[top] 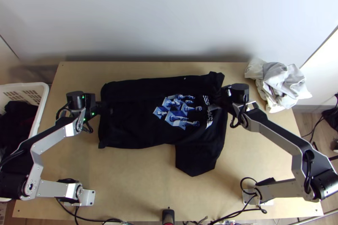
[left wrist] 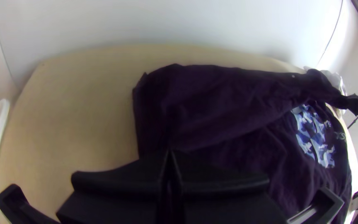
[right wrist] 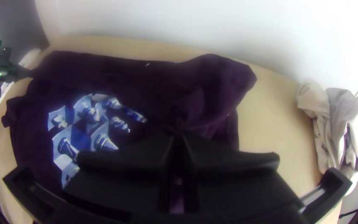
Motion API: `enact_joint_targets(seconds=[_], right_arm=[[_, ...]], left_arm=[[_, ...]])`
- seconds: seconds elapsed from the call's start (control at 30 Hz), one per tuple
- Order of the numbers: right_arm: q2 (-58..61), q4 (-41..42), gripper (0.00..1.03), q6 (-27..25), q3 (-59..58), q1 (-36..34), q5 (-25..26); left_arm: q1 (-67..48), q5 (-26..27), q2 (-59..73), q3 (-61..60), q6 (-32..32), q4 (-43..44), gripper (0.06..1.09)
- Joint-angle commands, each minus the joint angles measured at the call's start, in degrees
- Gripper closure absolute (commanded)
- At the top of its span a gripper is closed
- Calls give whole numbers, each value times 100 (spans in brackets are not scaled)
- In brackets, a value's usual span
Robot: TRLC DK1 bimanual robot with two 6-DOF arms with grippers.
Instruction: Fold the t-shirt
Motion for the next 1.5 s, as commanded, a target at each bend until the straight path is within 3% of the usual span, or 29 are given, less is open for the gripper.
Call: enact_joint_targets(seconds=[0.0,0.3,0.33,0.4,0.47,0.53,0.57,0.6,0.7,0.77,0.87,0.97,1.07,1.2,1.47], right_arm=[[-114,-107,100,-61,-335,64,-44],[71,42,100,-228,-590,64,-44],[71,42,100,-254,-608,64,-44],[80,42,95,-368,-608,64,-44],[53,-11,61,-360,-643,64,-44],[53,-187,20,-210,-581,47,-44],[53,-301,6,-157,-529,55,-44],[27,-336,3,-122,-476,73,-44],[-281,-362,3,62,-450,99,-44],[-518,-398,3,238,-458,73,-44],[-896,-986,4,440,-406,38,-44],[-1344,-1443,4,519,-529,64,-53],[-1748,-1892,5,924,-661,-24,-53],[-2153,-2648,5,968,-766,12,-123],[-2952,-2806,5,1697,-1179,-164,-255]], left_arm=[[-1,87,-244,-252,79,-265,105],[-28,140,-270,-120,193,-1206,102],[-1,140,-296,-120,184,-1223,93],[25,140,-384,-120,175,-1337,60],[69,158,-455,-146,158,-1434,23],[95,210,-534,-146,184,-1540,12],[131,237,-560,-146,175,-1540,12],[157,289,-604,-155,175,-1548,11],[271,404,-876,-164,158,-1654,11],[403,755,-1158,-208,123,-1742,11],[509,1230,-1544,-120,175,-2506,11],[473,1265,-1861,-226,333,-3060,11],[456,1265,-2098,-357,527,-3420,11],[491,1283,-2415,-489,834,-3913,11],[869,1388,-2669,-674,914,-3983,11]])
